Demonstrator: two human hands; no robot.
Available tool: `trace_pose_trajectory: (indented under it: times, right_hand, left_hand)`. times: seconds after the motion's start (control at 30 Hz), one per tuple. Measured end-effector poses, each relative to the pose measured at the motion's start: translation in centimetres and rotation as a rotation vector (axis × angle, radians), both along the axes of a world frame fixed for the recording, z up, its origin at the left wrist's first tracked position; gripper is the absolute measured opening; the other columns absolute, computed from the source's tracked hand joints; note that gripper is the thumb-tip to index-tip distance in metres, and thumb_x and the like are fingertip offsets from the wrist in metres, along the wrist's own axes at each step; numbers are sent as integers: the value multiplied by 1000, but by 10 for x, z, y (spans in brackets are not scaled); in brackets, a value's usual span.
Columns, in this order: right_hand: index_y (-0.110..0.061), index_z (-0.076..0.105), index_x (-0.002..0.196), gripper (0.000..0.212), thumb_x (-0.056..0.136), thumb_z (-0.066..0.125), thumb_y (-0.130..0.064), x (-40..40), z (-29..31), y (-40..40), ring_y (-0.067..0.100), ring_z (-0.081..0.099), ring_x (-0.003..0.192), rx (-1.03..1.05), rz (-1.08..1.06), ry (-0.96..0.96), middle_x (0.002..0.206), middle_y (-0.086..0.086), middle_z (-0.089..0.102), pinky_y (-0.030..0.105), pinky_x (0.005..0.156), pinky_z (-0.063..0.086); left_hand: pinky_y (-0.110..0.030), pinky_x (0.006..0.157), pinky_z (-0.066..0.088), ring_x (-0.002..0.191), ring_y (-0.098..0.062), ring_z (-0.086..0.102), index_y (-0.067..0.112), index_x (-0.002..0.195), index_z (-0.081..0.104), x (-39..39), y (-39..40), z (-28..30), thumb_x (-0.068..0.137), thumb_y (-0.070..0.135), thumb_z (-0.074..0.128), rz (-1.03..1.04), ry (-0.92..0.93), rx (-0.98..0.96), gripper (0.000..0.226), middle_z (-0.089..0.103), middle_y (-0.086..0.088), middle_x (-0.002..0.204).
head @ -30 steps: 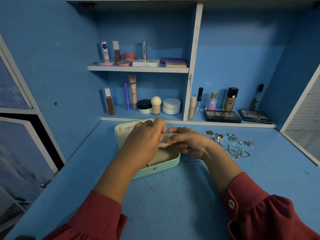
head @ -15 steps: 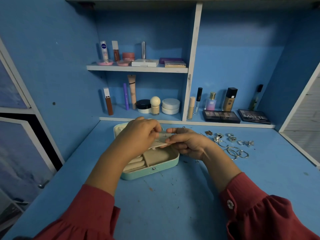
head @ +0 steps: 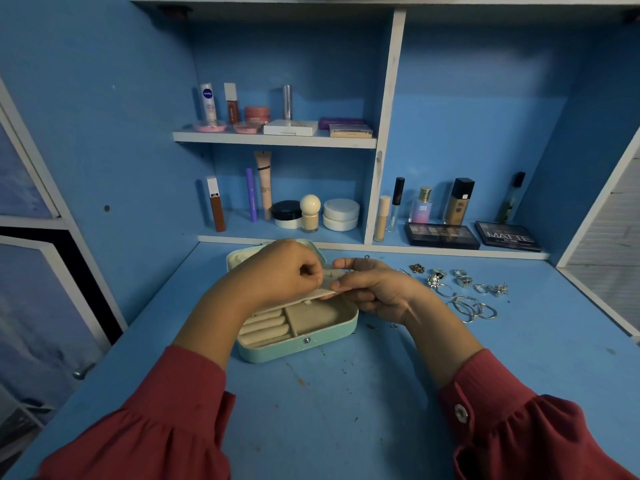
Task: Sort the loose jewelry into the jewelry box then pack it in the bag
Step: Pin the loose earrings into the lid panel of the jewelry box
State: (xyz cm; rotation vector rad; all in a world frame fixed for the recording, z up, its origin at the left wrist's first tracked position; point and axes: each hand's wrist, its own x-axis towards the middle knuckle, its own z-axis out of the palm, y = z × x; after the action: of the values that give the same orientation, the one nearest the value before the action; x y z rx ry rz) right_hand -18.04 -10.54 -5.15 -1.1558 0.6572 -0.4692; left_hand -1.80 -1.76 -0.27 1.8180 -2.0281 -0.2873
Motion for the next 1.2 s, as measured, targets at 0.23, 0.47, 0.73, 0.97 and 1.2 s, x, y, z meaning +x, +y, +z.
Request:
trace_pose_trajectory:
  times: [0.23, 0.47, 0.73, 0.97, 1.2]
  right_hand:
    - [-17, 47, 103, 37, 83, 54, 14, 0, -3, -1, 2, 25, 31, 20, -39, -30, 45, -6, 46, 12, 29, 18]
    - [-16, 46, 105, 41, 82, 53, 17, 1, -4, 0, 2, 24, 30, -10, -62, -31, 42, -8, 36, 13, 28, 19]
    - [-15, 52, 100, 34, 83, 55, 14, 0, -4, 2, 3, 26, 32, -19, -53, -36, 48, -4, 46, 13, 29, 24]
    - [-18, 55, 89, 11, 95, 46, -21, 2, 3, 3, 8, 21, 38, -77, -18, 5, 84, 13, 72, 16, 36, 19]
    - [-17, 45, 100, 15, 92, 34, -24, 3, 0, 1, 12, 19, 34, -8, -128, -37, 93, 27, 69, 17, 35, 22]
  left_hand:
    - [-31, 81, 47, 88, -13, 57, 13, 83, 72, -4, -1, 1, 88, 17, 59, -24, -108, -5, 15, 63, 4, 83]
    - [-34, 77, 51, 84, -16, 59, 15, 77, 70, -9, -4, 2, 85, 14, 57, 18, -165, 14, 15, 63, 0, 81]
    - [-36, 76, 53, 78, -15, 62, 19, 79, 71, -7, -3, -1, 87, 16, 56, 54, -115, 34, 17, 68, 1, 81]
    - [-24, 79, 47, 86, 0, 58, 28, 89, 72, 20, 0, -2, 89, 22, 63, 94, 204, -33, 11, 64, 18, 87]
    - [-25, 76, 48, 81, -14, 60, 28, 85, 70, 86, 11, -23, 89, 4, 61, 318, 471, -36, 26, 70, 0, 90]
